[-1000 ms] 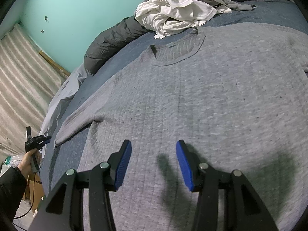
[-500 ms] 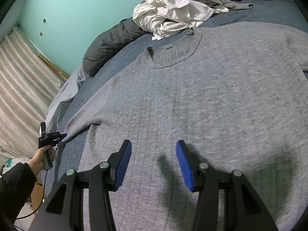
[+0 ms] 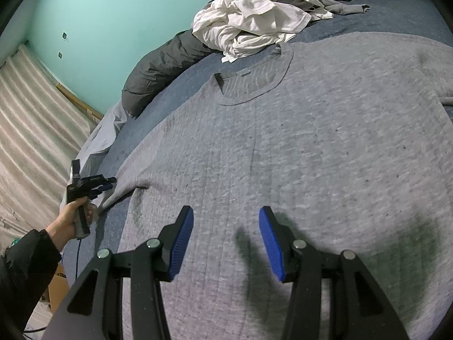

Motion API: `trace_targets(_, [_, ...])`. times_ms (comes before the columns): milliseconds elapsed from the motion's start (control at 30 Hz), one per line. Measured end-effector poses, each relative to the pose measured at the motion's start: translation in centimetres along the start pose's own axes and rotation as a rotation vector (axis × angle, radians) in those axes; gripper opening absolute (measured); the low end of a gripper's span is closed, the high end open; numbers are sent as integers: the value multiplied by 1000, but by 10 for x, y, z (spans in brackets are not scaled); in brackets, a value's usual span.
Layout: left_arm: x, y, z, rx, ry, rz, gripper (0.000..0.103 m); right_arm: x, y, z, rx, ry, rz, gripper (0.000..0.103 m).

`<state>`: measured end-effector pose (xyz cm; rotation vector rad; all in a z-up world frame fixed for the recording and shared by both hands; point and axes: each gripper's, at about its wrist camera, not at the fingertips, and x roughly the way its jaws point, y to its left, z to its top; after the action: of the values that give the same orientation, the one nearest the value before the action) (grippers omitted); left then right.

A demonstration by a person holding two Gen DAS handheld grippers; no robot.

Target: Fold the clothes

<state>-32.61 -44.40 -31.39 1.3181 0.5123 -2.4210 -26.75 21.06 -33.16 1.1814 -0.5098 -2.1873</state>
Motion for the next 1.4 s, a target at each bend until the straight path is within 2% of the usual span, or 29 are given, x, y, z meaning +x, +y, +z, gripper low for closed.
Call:
trace_targets(133, [3,3,3,-22,-9,9,36,-2,-5,3,14,-5,1,49])
trace_targets(233, [-14,1,-1,-22,-26,2,37,-4,-8,4,24,-4,0,49])
trace_targets(300, [-24,0,-11,-12,-23,-8,41,-6,-7,3,26,-2,2,49])
trace_targets(367, [-37,-4,-26,-1,-15,-42,45,-8,-5,4,20,-3,1,49])
trace_targets(600, [-83,-25,-92,79,42,-174,45,-34,0,4,-6,-2,-13,49])
trace_targets(767, [-121,-38,-147,151,125,-240,45,-78,-15,8,9,3,-83,49])
trace_targets(900, [-145,-44,-187,198,190,-272,45,-112,-31,4,10,76,-141,53])
trace_targets(1167, [-175,-51,-263,280,294,-325,45,-184,-60,-37,-54,209,-273,55])
trace_targets(1400, [-184,-50,-302,308,348,-334,46,-210,-84,-88,13,278,-302,55])
